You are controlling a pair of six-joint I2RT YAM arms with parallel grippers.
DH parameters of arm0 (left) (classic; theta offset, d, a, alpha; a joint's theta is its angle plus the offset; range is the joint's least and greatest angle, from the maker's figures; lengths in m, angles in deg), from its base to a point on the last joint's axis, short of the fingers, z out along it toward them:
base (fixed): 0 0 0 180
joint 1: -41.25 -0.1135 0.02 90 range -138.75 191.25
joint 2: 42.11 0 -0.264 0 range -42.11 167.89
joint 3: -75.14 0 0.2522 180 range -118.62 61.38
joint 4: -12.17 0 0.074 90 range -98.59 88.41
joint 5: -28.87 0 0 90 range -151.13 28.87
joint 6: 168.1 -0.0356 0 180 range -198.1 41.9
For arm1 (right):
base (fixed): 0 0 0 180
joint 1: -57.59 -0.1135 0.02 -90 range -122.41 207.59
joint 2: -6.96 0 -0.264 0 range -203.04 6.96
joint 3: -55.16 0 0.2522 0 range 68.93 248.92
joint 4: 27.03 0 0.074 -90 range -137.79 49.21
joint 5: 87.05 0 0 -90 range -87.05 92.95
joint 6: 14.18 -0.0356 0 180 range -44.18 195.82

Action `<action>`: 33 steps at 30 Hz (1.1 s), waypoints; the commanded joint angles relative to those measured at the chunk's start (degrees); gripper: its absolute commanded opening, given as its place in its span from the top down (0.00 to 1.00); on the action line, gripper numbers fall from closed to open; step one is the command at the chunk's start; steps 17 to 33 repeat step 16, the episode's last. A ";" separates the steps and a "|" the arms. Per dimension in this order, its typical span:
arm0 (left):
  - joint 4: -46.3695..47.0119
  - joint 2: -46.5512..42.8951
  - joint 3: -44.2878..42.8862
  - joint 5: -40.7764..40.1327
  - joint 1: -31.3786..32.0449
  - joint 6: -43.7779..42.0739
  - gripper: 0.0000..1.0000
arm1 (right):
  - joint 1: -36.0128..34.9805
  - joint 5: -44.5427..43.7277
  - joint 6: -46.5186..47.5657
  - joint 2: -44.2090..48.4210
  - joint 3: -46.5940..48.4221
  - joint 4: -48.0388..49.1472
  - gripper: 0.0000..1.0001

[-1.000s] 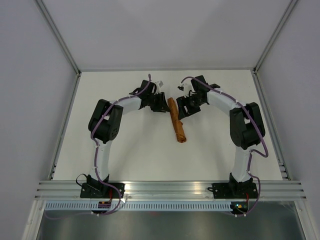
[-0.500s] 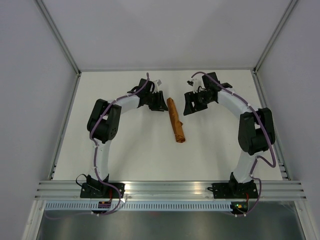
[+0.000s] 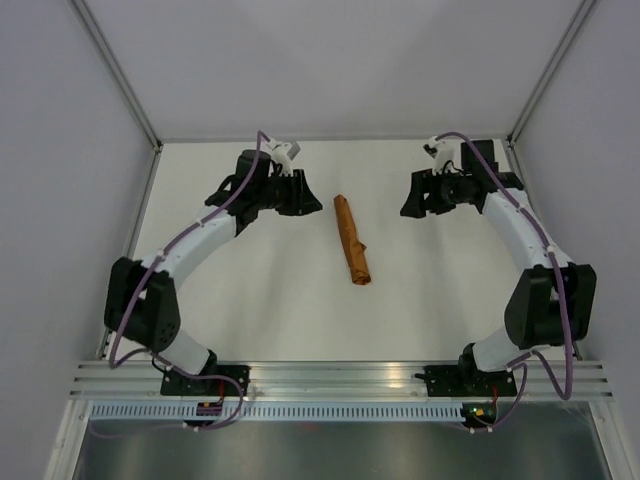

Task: Fold the napkin, place the utensils inside, and roll it up
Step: Reset both arms

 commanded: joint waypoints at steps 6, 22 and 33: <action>-5.99 -26.54 8.62 -2.88 -0.13 -6.53 0.54 | 8.76 -2.64 2.85 18.29 -7.99 -0.06 0.19; -10.48 -36.74 11.61 -3.15 -0.13 -9.52 0.51 | 9.73 -8.18 0.83 28.86 -13.63 4.16 0.09; -10.48 -36.74 11.61 -3.15 -0.13 -9.52 0.51 | 9.73 -8.18 0.83 28.86 -13.63 4.16 0.09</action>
